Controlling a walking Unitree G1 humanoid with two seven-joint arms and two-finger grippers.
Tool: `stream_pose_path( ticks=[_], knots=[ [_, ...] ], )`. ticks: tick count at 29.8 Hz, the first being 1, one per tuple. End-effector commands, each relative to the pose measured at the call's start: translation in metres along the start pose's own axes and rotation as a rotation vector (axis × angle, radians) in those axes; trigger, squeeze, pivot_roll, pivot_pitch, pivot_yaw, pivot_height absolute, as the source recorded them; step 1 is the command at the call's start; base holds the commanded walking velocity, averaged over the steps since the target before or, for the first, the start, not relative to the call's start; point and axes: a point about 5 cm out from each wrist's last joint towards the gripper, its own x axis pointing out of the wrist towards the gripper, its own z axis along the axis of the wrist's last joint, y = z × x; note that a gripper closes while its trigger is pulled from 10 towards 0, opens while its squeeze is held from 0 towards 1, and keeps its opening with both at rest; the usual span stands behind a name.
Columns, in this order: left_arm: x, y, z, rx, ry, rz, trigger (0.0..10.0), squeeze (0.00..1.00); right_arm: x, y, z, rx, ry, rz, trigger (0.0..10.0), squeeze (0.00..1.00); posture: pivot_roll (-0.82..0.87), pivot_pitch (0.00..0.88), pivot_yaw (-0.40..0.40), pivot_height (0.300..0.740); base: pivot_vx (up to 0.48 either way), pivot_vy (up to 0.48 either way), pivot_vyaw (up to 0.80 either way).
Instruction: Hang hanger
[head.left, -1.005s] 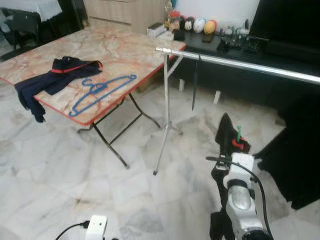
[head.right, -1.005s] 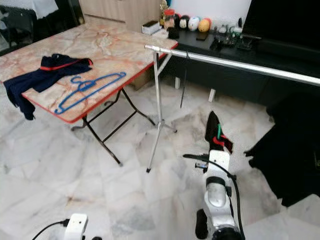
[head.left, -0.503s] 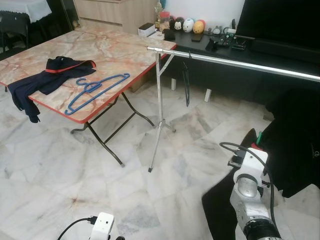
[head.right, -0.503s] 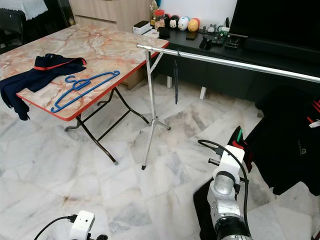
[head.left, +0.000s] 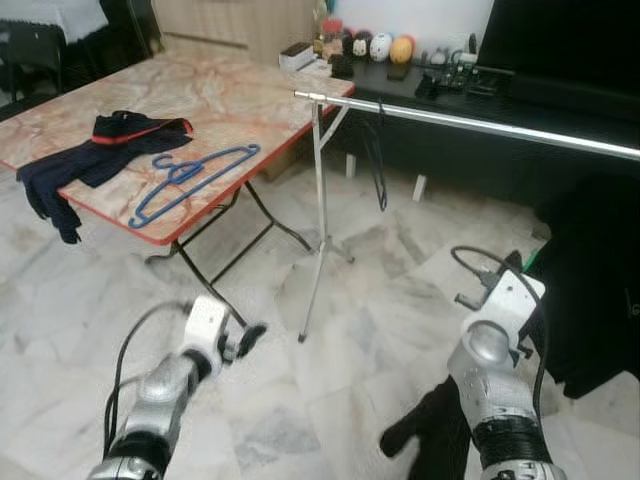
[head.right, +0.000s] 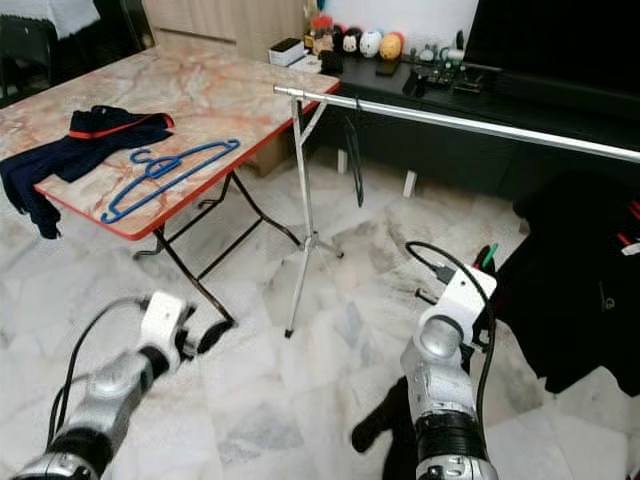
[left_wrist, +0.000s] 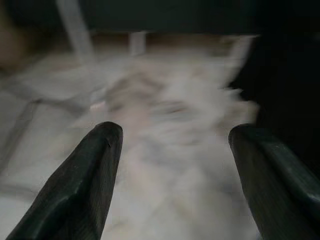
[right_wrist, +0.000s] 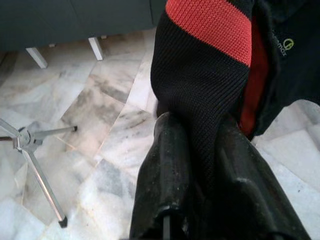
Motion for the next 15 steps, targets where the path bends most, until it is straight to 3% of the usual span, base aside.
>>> stream_pose_path(
  ticks=[1, 6, 7, 8, 11, 15],
  knots=[
    [0.008, -0.007, 0.014, -0.011, -0.030, -0.097, 10.0, 0.00, -0.006, 0.003, 0.020, 0.043, -0.046, -0.007, 10.0, 0.00, 0.02, 0.000, 0.024, 0.740, 0.000, 0.000, 0.00],
    [0.017, -0.026, 0.036, 0.016, -0.083, -0.236, 10.0, 0.00, -0.018, 0.005, 0.036, 0.086, -0.072, -0.046, 10.0, 0.00, 0.02, 0.000, 0.027, 0.740, 0.000, 0.000, 0.00],
    [0.017, -0.040, 0.044, 0.017, -0.097, -0.323, 10.0, 0.00, -0.024, 0.007, 0.041, 0.097, -0.073, -0.056, 10.0, 0.00, 0.01, 0.000, 0.029, 0.740, 0.000, 0.000, 0.00],
    [0.017, -0.040, 0.044, 0.017, -0.097, -0.323, 10.0, 0.00, -0.024, 0.007, 0.041, 0.097, -0.073, -0.056, 10.0, 0.00, 0.01, 0.000, 0.029, 0.740, 0.000, 0.000, 0.00],
    [0.017, -0.063, 0.056, 0.034, -0.107, -0.455, 10.0, 0.00, -0.033, 0.010, 0.048, 0.126, -0.071, -0.066, 10.0, 0.00, 0.01, 0.010, 0.029, 0.740, 0.000, 0.000, 0.00],
    [0.018, -0.075, 0.064, 0.025, -0.116, -0.486, 10.0, 0.00, -0.042, 0.016, 0.055, 0.118, -0.085, -0.052, 10.0, 0.00, 0.02, 0.017, 0.030, 0.740, 0.000, 0.000, 0.00]
  ],
)
